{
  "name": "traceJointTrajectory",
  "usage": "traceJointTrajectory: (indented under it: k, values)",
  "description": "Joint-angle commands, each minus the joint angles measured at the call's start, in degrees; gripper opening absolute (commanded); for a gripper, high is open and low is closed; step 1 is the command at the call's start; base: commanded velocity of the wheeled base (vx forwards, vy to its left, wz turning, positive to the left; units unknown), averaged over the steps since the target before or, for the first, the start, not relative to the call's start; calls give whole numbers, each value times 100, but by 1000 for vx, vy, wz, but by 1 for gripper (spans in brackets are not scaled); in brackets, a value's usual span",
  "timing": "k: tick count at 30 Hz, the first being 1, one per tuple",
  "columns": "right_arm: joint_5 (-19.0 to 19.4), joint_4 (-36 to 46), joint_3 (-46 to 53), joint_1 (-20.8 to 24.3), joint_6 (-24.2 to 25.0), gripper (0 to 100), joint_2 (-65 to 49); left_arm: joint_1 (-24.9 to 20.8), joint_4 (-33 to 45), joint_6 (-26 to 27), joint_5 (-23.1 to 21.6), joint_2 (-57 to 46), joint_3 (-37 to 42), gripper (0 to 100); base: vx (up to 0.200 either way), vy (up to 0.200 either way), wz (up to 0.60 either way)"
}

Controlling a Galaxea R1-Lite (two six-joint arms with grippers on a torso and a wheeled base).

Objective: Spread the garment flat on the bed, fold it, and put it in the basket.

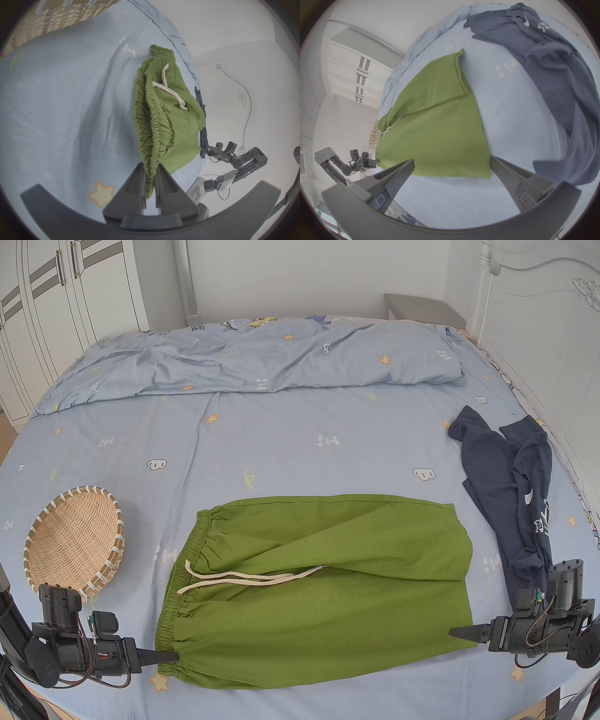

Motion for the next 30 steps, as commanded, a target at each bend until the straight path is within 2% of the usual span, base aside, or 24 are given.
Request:
traceJointTrajectory:
  k: [1, 2, 3, 4, 8, 16, 19, 30]
  values:
    - [385, 196, 117, -263, 6, 100, -271, -9, 2, 28, 0, 101, 101, 0, 0, 0, 0]
    - [543, 205, 117, -369, 6, 100, -262, -9, 2, 28, 0, 101, 101, 0, 0, 0, 0]
    - [543, 205, 117, -369, 6, 100, -262, -9, 2, 28, 0, 101, 101, 0, 0, 0, 0]
    - [833, 213, 108, -623, -3, 100, -262, 0, -7, 28, 0, 92, 101, 0, 0, 0, 0]
    - [1036, 240, 90, -896, -56, 100, -16, -9, -16, 28, -9, 101, 101, 0, 0, 0, 0]
    - [1185, 170, 20, -1054, -372, 100, 793, -44, -25, 28, -9, 101, 101, 0, 0, 0, 0]
    - [1528, 178, 2, -1072, -443, 100, 933, -35, -34, 28, -9, 101, 101, 0, 0, 0, 0]
    - [2073, 187, -217, -1116, -390, 100, 1206, -44, -51, 37, -9, 136, 101, 0, 0, 0, 0]
